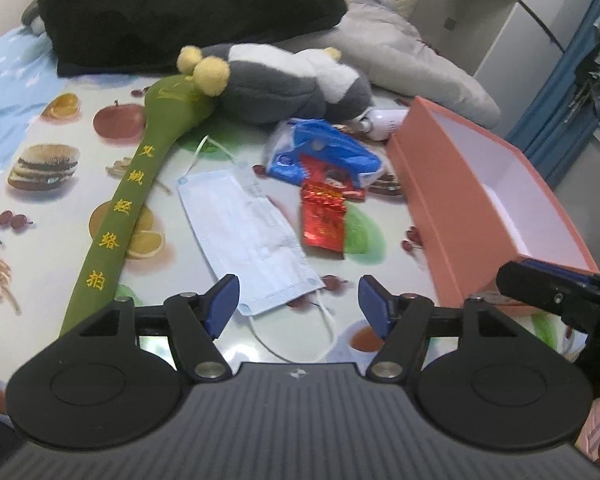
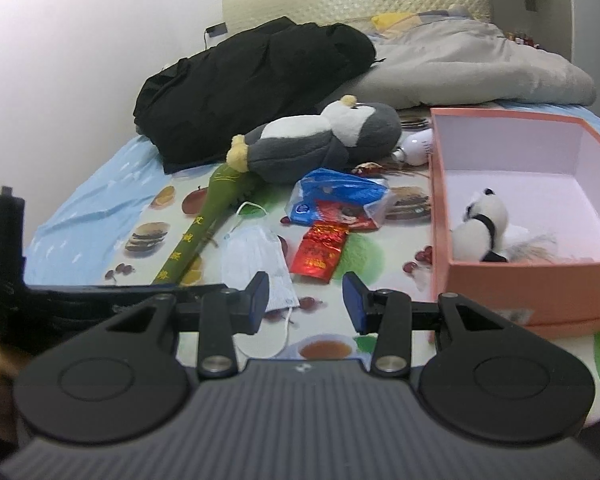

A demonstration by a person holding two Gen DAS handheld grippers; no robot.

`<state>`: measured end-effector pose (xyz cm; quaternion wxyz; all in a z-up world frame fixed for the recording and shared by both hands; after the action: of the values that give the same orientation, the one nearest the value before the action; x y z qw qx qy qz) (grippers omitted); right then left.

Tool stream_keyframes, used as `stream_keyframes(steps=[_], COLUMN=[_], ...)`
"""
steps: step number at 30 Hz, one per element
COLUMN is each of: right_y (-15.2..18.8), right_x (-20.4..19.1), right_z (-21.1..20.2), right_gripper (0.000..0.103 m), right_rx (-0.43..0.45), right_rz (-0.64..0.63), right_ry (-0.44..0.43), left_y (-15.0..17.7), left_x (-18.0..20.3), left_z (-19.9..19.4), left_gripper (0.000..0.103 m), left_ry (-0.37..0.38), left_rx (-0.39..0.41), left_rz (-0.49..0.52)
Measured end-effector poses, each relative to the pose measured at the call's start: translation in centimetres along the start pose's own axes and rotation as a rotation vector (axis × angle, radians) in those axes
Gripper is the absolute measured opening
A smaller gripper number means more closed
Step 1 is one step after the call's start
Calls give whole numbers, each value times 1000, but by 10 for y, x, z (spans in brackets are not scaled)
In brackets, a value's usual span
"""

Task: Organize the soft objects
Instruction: 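Move both tools back toward the face mask and red candy packet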

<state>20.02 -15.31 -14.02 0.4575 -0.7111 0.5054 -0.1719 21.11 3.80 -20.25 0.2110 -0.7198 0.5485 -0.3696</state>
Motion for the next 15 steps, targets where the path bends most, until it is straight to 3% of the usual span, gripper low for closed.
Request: stream_keyframes(steps=[11,13,15], right_y=[0,1,3], right_x=[15,17,19], right_z=[89,107,124], right_gripper=[44,49,61], right_rx=[-61,-71,-84], right_rz=[28,29,25], right_ry=[22,33,43], left_y=[-7,-12,-17], left_x=[-36,-44,-51], left_z=[65,76,85], left_gripper=[71,71,74], left_ry=[-69,-78,-83], left_rx=[-28,-29,-27], left_rz=[-7,-20,-44])
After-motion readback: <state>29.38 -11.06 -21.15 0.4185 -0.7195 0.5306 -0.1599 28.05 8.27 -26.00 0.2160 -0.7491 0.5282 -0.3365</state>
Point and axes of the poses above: each gripper's, at about its wrist camera, not at the fingertips, and z roughly the way its jaws point, x to its right, y to its underside, the point moved 7 cm from there along z, roughly the way its jaws point, and after that the axes turned 6 degrees about x, right-handed, at the moved point
